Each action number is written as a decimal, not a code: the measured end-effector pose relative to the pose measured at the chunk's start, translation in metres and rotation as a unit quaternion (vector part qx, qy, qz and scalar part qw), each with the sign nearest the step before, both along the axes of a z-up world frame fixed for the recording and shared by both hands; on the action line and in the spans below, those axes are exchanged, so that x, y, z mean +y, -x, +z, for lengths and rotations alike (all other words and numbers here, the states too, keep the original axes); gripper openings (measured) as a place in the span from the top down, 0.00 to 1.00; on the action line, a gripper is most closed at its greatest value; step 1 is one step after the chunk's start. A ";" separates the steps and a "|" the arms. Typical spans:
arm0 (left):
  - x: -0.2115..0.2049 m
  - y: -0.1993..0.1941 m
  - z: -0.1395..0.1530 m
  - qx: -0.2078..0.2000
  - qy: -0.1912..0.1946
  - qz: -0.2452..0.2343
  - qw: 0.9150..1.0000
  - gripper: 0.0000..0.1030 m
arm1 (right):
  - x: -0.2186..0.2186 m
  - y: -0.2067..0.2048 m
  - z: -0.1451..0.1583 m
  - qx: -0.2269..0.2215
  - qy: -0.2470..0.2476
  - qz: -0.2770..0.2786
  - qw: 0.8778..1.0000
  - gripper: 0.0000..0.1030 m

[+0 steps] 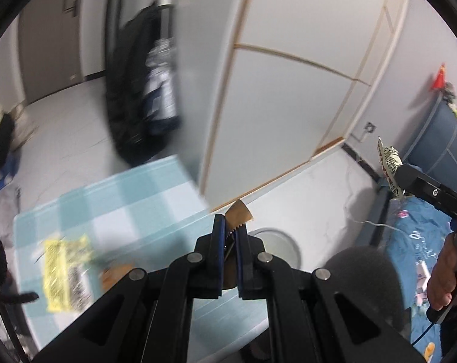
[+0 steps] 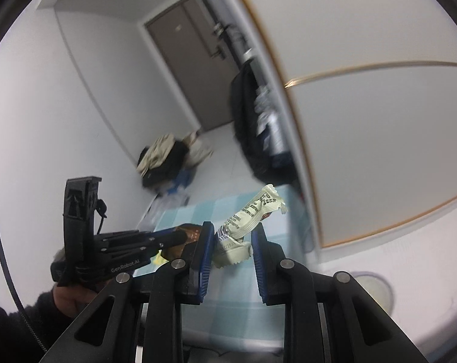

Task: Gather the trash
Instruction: 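Carry the wrapper and brown packet in both tools over the white bin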

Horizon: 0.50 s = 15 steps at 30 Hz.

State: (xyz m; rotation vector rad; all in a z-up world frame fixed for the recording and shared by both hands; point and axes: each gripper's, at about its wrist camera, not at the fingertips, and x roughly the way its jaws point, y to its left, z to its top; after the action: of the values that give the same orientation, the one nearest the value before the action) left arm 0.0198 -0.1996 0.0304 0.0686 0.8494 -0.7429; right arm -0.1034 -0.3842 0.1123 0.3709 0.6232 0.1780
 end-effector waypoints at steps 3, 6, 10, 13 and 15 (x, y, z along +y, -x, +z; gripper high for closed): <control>-0.029 -0.003 0.003 0.003 0.011 -0.025 1.000 0.98 | -0.032 0.016 0.012 -0.006 0.005 -0.043 0.999 0.77; -0.058 -0.007 -0.001 0.012 0.017 -0.049 0.999 0.98 | -0.064 0.031 0.013 -0.007 0.015 -0.085 0.996 0.77; -0.098 -0.012 -0.014 0.028 0.013 -0.080 0.996 0.98 | -0.109 0.045 -0.004 0.016 0.005 -0.137 0.990 0.77; -0.121 -0.015 -0.026 0.043 0.008 -0.095 0.994 0.98 | -0.136 0.051 -0.027 0.042 0.000 -0.167 0.985 0.77; -0.135 -0.021 -0.039 0.059 0.003 -0.102 0.993 0.98 | -0.153 0.052 -0.047 0.061 -0.009 -0.181 0.982 0.77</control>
State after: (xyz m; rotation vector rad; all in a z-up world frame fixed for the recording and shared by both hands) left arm 0.0404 -0.3350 -0.0083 0.1077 0.9625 -0.9499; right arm -0.1557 -0.5370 0.0656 0.5093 0.6640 -0.1883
